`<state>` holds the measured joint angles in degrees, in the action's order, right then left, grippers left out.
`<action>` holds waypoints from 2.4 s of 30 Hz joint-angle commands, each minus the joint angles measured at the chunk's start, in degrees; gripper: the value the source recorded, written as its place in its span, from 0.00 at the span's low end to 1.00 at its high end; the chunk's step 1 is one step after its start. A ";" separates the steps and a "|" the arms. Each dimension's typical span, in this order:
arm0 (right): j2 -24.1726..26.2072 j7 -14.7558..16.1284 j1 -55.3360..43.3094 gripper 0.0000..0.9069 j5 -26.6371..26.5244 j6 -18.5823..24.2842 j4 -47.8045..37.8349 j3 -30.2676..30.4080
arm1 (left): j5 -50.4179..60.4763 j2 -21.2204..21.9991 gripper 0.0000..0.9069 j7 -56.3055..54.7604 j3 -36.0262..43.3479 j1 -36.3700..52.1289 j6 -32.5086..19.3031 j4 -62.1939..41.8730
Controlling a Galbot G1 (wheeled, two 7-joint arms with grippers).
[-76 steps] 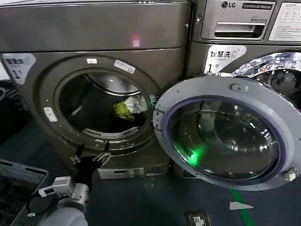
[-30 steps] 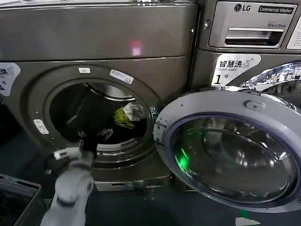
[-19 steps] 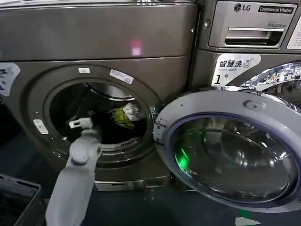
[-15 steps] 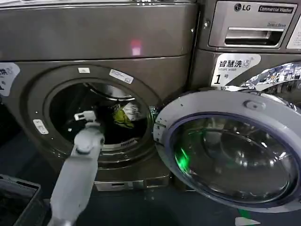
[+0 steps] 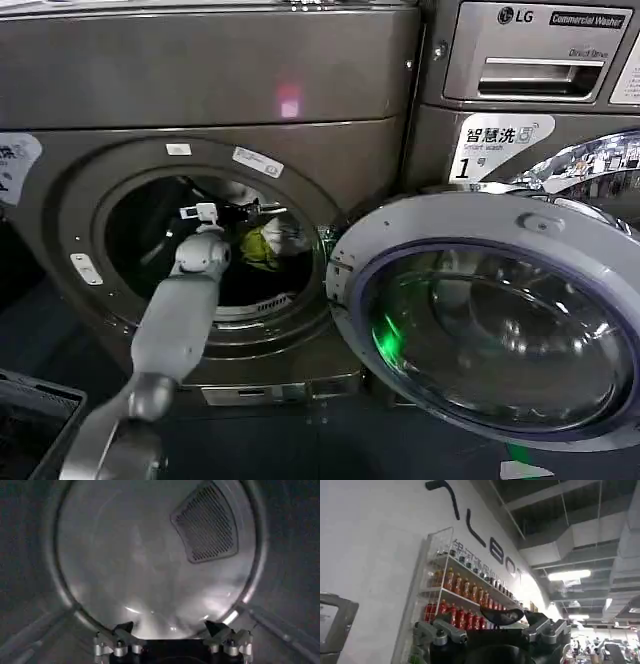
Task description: Grasp the clothes from the dryer.
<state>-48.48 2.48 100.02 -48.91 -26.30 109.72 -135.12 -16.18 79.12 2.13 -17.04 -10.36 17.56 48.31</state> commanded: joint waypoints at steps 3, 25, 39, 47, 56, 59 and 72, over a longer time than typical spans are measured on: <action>-0.17 0.23 -0.06 1.00 0.07 -0.04 -0.10 0.25 | 10.18 -0.70 1.00 32.65 8.69 13.91 -5.47 -24.08; -0.52 1.19 -0.59 1.00 1.93 -0.01 -0.05 1.37 | 62.16 -1.17 1.00 59.10 27.07 21.02 -21.65 -32.36; -0.98 1.67 -1.48 1.00 2.78 0.10 0.27 2.60 | 69.83 0.83 1.00 55.09 29.13 19.06 -21.72 -34.54; -0.99 1.81 -1.48 1.00 3.01 0.22 0.20 2.47 | 68.53 1.50 0.44 55.88 27.67 18.24 -20.78 -36.12; -1.11 1.91 -1.80 1.00 3.27 0.31 0.07 2.82 | 66.25 1.10 0.00 55.20 26.06 17.95 -20.82 -35.90; -1.21 1.88 -1.85 1.00 3.31 0.36 0.10 2.93 | 62.48 0.99 0.00 53.82 25.25 17.85 -20.93 -35.39; -1.21 1.98 -1.95 1.00 3.33 0.41 0.02 3.28 | 31.48 -3.61 0.00 46.06 18.91 13.67 -16.83 -22.60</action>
<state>-49.67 4.44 98.18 -45.59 -25.92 109.82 -131.91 36.58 78.25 52.97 4.92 6.31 -1.57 17.31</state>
